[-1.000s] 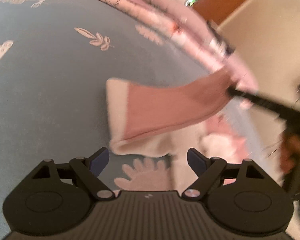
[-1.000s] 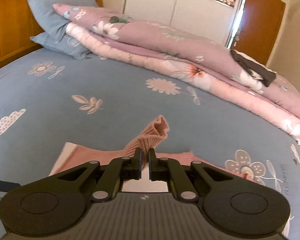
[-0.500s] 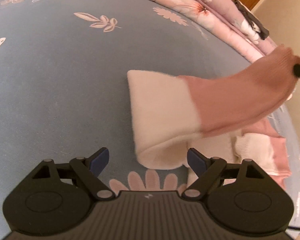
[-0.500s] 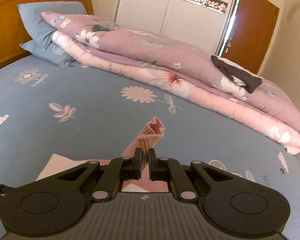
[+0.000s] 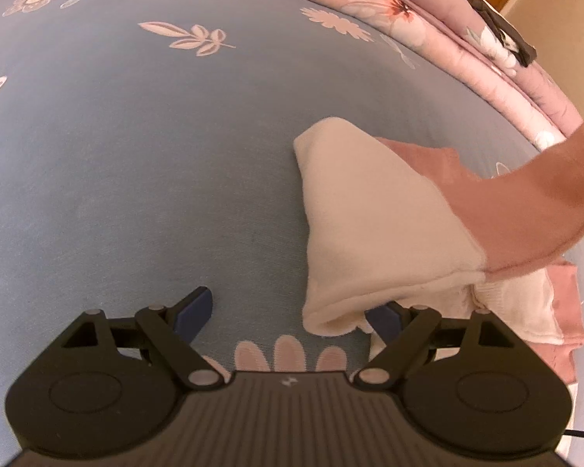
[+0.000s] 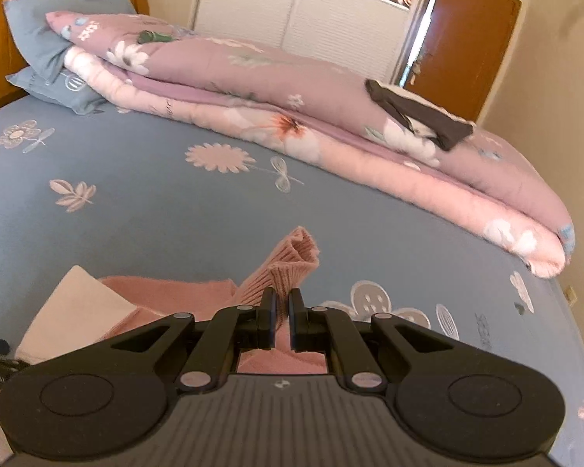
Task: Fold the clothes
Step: 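Lift the hem with the right tool and fold it toward the collar, then lower the held hem onto the sweater near the collar with the right tool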
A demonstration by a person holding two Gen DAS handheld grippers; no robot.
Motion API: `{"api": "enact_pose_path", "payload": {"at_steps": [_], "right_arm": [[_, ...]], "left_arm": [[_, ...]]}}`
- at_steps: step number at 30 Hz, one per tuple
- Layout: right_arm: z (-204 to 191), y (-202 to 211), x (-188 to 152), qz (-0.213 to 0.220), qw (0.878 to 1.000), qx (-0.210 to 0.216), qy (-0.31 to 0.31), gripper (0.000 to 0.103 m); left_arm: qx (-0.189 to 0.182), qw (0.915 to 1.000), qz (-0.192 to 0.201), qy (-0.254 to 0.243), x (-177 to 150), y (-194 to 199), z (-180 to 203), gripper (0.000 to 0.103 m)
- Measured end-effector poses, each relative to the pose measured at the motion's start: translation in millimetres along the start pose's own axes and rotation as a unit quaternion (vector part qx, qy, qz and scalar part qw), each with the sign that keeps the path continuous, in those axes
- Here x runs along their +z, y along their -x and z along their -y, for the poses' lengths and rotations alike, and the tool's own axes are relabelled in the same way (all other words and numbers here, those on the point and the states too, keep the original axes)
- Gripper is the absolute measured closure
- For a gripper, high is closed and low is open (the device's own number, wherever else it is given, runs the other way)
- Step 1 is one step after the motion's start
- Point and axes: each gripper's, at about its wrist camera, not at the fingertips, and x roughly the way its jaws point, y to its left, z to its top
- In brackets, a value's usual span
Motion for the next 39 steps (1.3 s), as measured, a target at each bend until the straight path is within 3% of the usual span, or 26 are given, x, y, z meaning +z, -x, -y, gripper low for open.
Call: {"api": "enact_pose_path", "payload": {"at_steps": [10,22,27,30,34,36,39], "right_arm": [[30.3,2.8,-29.5,-0.029,0.999,-0.027,-0.015,0.095],[54.3,-32.8,-79.8,-0.085,0.991,-0.012,-0.102,0.094],[77.1,-57.9,-110.1,-0.128,0.970,0.020,-0.204,0.094],[92.0,-69.8,-130.2,-0.158,0.946,0.039,-0.281,0.094],[109.9,-67.2,-145.2,-0.153,0.914,0.062,-0.370,0.094],[114.3,-58.7,-141.6,-0.140,0.912,0.060,-0.381,0.095],[120.4,-42.2,-132.3,-0.115,0.919,0.051,-0.375,0.095]], "left_arm": [[0.015,0.9998,-0.003,-0.010,-1.2,-1.4,8.5,0.018],[0.019,0.9996,-0.002,-0.021,-2.6,-4.0,9.8,0.018],[0.022,0.9994,-0.005,-0.027,-1.8,-5.5,11.2,0.018],[0.024,0.9993,-0.006,-0.028,-1.5,-5.7,12.5,0.018],[0.026,0.9994,-0.011,-0.022,-0.2,-5.5,13.2,0.018],[0.026,0.9992,-0.016,-0.026,0.3,-4.6,15.3,0.018],[0.024,0.9988,-0.019,-0.038,1.1,-3.3,18.0,0.018]]}}
